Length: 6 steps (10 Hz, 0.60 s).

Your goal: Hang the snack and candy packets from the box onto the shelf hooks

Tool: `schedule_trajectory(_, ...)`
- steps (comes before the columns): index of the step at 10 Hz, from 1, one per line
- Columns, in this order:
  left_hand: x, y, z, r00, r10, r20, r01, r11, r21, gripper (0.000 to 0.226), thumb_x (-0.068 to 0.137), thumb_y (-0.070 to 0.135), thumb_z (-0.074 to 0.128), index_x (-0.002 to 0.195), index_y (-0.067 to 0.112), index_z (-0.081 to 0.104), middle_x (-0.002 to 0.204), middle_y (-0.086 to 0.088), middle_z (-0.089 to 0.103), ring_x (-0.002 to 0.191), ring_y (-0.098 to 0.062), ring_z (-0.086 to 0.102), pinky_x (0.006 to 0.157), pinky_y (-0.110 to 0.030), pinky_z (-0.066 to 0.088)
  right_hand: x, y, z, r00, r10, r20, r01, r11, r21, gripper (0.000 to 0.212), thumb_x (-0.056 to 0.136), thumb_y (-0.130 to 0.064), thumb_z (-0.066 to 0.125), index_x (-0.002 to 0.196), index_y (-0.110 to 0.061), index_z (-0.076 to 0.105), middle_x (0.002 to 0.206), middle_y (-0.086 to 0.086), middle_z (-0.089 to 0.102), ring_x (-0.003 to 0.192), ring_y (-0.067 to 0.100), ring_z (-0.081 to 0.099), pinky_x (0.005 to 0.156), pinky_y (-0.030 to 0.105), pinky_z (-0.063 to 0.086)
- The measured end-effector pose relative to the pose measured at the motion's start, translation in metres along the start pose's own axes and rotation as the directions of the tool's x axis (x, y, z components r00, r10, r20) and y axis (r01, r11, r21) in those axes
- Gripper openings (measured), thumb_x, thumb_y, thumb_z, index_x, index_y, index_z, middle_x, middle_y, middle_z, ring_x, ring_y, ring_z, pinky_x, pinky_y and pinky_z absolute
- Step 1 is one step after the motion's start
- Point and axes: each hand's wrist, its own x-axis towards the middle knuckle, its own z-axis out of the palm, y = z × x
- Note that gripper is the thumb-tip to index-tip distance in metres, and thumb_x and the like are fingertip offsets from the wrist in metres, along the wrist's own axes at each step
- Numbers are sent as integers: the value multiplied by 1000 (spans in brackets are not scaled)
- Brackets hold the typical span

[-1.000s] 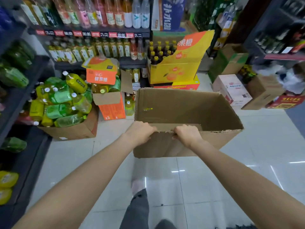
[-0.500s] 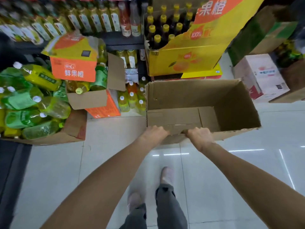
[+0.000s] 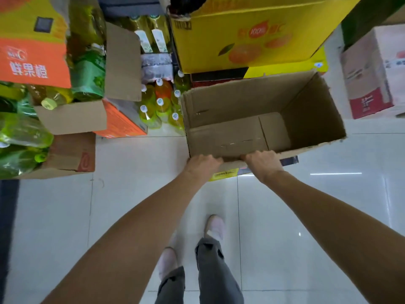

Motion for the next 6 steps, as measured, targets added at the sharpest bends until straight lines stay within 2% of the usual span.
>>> schedule_trajectory(1,11,-10,10,998,-62,21,63,998,-29,33,94,10,45,125,22,44,112,-12,61,104,-39,61,78,-41,50,18,-5,1,1000,-26,-16,26,1000,-9,28,96,-12,47,121,-21,56,117,2,63,109,25,61,75,28,40)
schedule_trajectory(3,27,-30,-2,983,-171,62,172,985,-20,37,90,7,47,125,19,48,119,-12,59,112,-36,58,94,-46,45,44,-16,-6,997,-43,-59,48,996,81,31,96,-8,43,122,-20,57,119,4,63,110,27,61,75,29,39)
schedule_trajectory(4,31,-35,1,973,-220,64,223,974,-40,36,92,3,44,124,18,51,120,-12,59,114,-34,57,95,-43,41,47,-17,-7,999,-12,-39,16,993,120,35,96,-6,43,125,-20,54,119,5,62,110,28,60,79,32,44)
schedule_trajectory(5,31,-38,8,974,-219,64,227,955,-191,30,94,7,42,120,16,54,120,-11,59,115,-31,55,96,-40,39,45,-20,-4,999,-13,29,7,982,189,37,95,-4,46,128,-19,53,121,7,60,112,29,59,82,36,46)
schedule_trajectory(6,25,-47,8,983,-180,29,172,863,-476,29,91,9,50,118,14,57,119,-10,60,115,-29,53,96,-37,40,47,-16,2,991,-66,120,19,934,356,44,94,-5,48,136,-20,47,129,10,55,116,32,55,88,38,46)
